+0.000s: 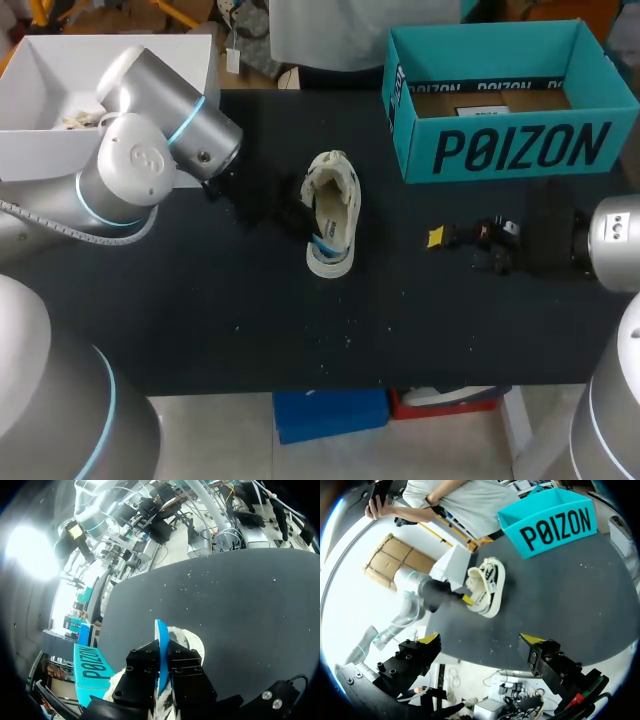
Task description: Take the shoe out of the shoebox, open the shoe tongue, remove and reinsert the insole, then place the shoe into the shoebox
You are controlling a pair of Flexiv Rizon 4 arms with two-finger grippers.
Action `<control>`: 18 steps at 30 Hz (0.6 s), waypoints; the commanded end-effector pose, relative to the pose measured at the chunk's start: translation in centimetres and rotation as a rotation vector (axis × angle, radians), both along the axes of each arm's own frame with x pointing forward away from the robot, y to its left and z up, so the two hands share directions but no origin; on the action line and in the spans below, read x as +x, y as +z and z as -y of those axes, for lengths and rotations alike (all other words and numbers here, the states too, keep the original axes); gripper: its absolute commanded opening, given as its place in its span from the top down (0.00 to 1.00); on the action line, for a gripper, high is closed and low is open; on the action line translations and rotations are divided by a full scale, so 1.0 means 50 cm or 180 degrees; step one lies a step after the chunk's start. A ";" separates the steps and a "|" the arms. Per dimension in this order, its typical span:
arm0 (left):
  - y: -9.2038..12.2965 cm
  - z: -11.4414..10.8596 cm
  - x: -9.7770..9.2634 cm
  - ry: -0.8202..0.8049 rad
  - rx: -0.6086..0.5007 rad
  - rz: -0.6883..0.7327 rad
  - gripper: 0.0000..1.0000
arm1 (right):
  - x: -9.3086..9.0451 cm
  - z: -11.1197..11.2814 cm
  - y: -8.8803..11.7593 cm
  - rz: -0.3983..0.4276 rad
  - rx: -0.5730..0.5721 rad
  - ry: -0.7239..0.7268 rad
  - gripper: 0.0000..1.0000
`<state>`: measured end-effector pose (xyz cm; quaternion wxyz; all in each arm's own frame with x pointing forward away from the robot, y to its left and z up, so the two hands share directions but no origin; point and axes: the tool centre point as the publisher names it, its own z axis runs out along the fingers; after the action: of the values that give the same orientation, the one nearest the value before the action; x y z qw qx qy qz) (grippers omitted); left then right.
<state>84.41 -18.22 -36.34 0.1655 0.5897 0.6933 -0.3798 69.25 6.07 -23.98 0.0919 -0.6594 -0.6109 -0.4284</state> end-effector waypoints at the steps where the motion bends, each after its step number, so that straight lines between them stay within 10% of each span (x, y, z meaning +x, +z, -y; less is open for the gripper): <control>1: -0.012 0.018 0.029 -0.0009 0.0037 -0.0025 1.00 | -0.002 0.002 0.002 -0.0001 0.0004 0.0005 0.00; 18: -0.025 0.014 0.041 -0.0123 0.0347 0.0110 1.00 | -0.002 0.002 0.002 -0.0001 0.0004 0.0005 0.00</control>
<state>86.28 -18.67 -37.77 0.1470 0.6112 0.6975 -0.3440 69.23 6.05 -23.96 0.0920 -0.6594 -0.6109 -0.4283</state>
